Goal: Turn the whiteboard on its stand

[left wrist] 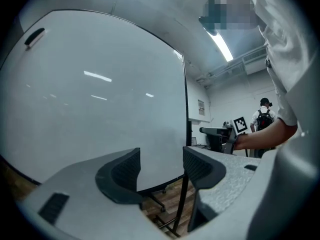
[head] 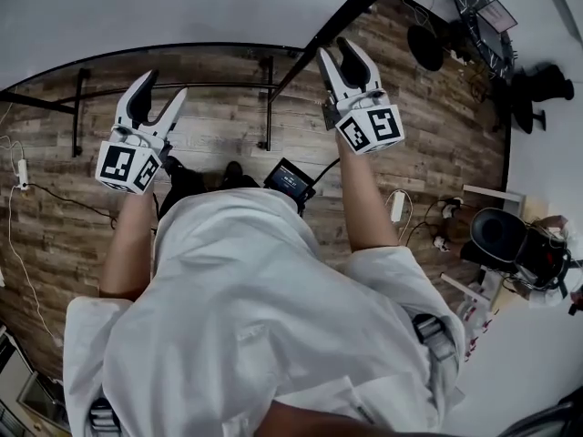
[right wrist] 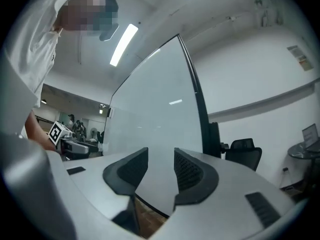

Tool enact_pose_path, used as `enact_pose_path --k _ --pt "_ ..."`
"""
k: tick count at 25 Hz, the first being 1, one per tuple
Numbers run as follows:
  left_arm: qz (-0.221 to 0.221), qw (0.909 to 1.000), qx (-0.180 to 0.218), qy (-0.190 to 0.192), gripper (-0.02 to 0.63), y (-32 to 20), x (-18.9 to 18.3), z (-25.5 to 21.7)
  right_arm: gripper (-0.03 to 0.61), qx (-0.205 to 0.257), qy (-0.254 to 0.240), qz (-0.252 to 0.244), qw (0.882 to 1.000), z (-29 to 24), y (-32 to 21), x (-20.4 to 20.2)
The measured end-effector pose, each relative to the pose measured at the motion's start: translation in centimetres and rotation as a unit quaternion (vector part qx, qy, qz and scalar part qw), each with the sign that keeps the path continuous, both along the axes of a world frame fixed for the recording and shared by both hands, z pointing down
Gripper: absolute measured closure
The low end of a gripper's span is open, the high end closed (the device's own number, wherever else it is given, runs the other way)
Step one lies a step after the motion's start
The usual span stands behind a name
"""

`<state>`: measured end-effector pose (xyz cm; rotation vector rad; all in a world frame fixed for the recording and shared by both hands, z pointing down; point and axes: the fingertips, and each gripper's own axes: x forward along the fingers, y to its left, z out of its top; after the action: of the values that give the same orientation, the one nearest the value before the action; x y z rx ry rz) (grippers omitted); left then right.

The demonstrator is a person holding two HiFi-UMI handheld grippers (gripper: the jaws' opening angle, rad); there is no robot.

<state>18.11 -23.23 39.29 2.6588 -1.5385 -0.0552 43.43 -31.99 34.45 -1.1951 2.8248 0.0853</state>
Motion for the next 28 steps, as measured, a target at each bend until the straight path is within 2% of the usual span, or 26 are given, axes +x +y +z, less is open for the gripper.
enact_pose_path --k 3,8,15,18,23,28 --pt "-0.017 0.9998 0.004 -0.008 0.347 0.5 -2.4 -0.4 0.428 0.011 0.025 0.005 1.0 -0.3 1.8 -2.7" --pt "-0.038 0.9991 0.013 -0.008 0.354 1.6 -6.8 -1.3 0.487 -0.001 0.02 0.012 1.0 -0.1 5.1 -6.8" --pt "-0.038 0.9989 0.026 0.003 0.377 3.8 -13.5 -2.9 0.556 -0.028 0.036 0.062 0.997 0.8 8.3 -10.5" --pt "-0.029 0.9992 0.026 0.011 0.41 5.2 -16.3 -2.7 0.581 -0.026 0.041 0.087 0.995 0.3 10.2 -11.5" --pt "-0.012 0.9994 0.028 0.019 0.476 7.3 -20.2 -2.5 0.581 -0.019 0.037 0.12 0.992 -0.4 12.9 -14.2" --pt "-0.021 0.9993 0.029 0.015 0.523 10.0 -24.2 -2.2 0.581 -0.027 0.036 0.13 0.99 0.3 16.2 -18.4"
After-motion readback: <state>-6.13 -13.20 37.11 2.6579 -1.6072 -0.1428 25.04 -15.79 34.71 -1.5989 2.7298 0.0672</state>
